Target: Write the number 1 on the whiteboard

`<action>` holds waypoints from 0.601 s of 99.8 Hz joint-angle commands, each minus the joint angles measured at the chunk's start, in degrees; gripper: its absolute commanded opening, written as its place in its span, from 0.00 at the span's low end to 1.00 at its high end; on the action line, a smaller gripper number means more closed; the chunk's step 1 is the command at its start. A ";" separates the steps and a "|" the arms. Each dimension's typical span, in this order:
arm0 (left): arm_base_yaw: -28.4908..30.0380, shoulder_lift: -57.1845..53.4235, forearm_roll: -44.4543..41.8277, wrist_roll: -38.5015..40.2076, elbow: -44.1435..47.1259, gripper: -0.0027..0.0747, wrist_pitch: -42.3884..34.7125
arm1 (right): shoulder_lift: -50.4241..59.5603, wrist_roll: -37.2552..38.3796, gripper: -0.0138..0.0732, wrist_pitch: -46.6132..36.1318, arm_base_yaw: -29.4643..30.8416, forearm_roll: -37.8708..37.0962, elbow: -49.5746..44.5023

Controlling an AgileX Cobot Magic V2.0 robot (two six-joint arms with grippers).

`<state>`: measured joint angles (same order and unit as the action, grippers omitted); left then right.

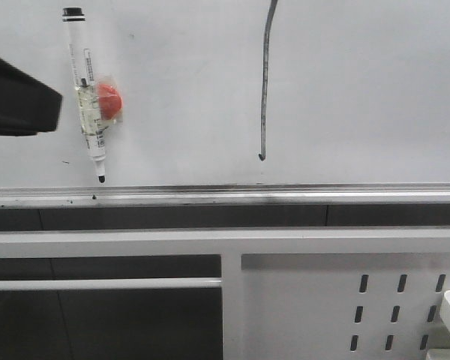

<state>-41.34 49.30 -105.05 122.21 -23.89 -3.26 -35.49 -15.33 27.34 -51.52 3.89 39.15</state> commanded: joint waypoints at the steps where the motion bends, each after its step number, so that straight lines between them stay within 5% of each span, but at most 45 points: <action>1: 0.13 -4.55 -0.14 -0.28 0.61 0.01 -0.34 | 5.10 -0.04 0.08 -7.33 0.42 -0.78 -2.55; 34: 0.13 -14.47 -0.14 -3.86 4.94 0.01 0.54 | 21.09 -0.04 0.08 -18.36 0.42 0.72 -20.82; 60: 0.13 -14.72 -0.14 -4.70 4.94 0.01 -1.28 | 21.96 -0.04 0.08 -17.64 0.42 0.72 -27.68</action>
<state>-41.34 34.69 -105.29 117.72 -17.44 -4.44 -13.18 -15.33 14.30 -51.52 4.51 11.44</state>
